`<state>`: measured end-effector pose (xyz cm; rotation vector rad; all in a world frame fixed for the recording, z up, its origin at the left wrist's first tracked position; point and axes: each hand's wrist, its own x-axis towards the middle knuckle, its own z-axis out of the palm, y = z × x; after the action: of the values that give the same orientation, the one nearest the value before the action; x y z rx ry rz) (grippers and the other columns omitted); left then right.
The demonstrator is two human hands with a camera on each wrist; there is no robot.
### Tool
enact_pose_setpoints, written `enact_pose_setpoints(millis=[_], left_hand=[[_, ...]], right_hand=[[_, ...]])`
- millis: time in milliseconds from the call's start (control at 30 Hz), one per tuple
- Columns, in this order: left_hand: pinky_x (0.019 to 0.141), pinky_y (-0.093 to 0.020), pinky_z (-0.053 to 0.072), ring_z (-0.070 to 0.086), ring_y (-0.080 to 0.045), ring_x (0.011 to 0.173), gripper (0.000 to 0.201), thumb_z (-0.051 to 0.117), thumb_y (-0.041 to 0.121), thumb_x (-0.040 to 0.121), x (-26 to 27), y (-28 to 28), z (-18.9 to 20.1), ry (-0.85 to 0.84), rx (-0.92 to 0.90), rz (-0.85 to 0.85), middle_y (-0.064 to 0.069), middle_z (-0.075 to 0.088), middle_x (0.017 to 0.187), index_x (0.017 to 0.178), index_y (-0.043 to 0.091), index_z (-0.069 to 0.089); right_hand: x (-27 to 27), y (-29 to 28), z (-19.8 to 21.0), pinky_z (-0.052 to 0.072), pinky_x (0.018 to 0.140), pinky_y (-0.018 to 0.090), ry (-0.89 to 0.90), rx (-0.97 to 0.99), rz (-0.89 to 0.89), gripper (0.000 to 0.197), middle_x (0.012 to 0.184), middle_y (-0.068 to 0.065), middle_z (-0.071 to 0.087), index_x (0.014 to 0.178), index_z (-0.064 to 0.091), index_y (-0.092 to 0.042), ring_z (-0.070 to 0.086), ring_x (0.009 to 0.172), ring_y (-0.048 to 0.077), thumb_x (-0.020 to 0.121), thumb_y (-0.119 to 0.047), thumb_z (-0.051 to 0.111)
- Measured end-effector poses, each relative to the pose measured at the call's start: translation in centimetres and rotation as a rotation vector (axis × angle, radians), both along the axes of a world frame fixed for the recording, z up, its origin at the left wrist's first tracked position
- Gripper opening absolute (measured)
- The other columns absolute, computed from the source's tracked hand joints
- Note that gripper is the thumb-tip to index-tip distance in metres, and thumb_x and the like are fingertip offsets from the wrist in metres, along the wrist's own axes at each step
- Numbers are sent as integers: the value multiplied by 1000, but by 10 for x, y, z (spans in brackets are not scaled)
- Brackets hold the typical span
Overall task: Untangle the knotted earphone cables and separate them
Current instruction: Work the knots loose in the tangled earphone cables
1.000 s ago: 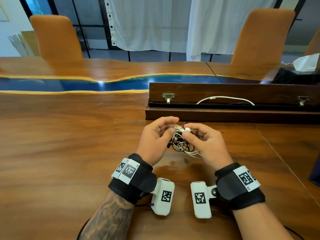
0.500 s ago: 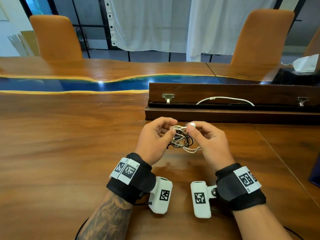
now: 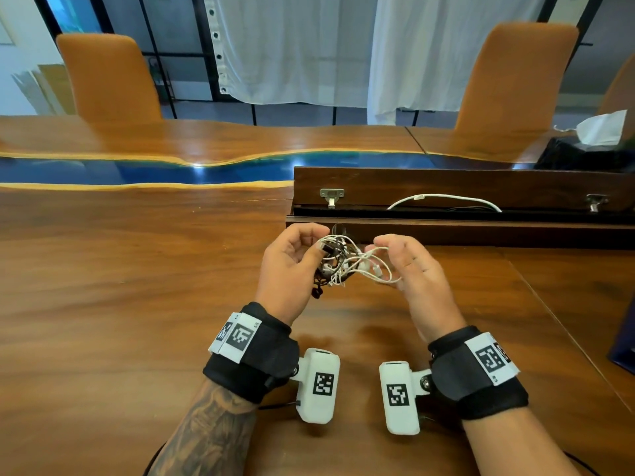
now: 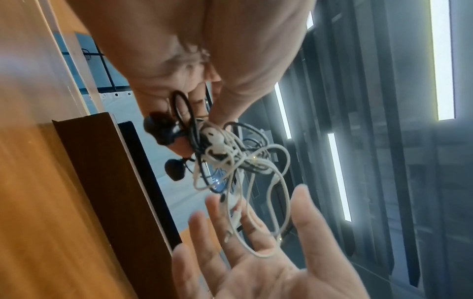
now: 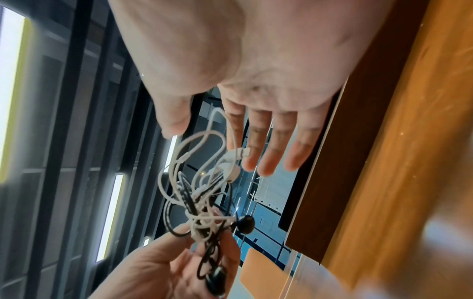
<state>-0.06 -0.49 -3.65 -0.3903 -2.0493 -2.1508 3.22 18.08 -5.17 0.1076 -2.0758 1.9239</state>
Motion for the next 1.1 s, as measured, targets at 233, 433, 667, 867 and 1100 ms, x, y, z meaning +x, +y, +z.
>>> enact_pose_setpoints(millis=[233,433,667,867,1100], left_hand=[[76,-40,62,68,-27,97,12,61,12,99,-1,4,-5,-68,-30,16,-6,69,105,109,16,67],[83,-26,54,65,-8,104,19,65,33,95,2,4,-3,-10,-168,-76,8,70,110,112,27,68],[75,-31,59,69,-12,88,25,66,4,93,3,6,-5,44,-317,-168,3,72,102,111,21,68],[68,-32,60,71,-23,84,23,57,-1,96,-2,4,-7,9,-232,-44,-7,74,95,98,19,66],[70,-33,55,67,-30,90,9,62,13,94,-1,2,-2,-37,-168,-107,-15,68,104,103,13,63]], right_hand=[[2,-5,1,60,69,28,-36,-15,83,14,85,2,76,107,69,-12,73,75,18,96,-20,64],[2,-4,1,58,61,24,-53,-108,-26,15,72,5,73,96,71,-7,69,62,17,100,-15,60],[2,-3,3,50,52,22,-15,-86,-40,19,71,4,70,95,70,-9,61,57,13,100,-25,60],[-1,-2,2,57,68,32,-5,-226,8,17,80,-5,68,111,59,-13,64,75,11,98,-2,58],[0,-5,1,58,77,35,-5,-170,16,32,87,3,74,117,68,-16,69,83,18,97,5,55]])
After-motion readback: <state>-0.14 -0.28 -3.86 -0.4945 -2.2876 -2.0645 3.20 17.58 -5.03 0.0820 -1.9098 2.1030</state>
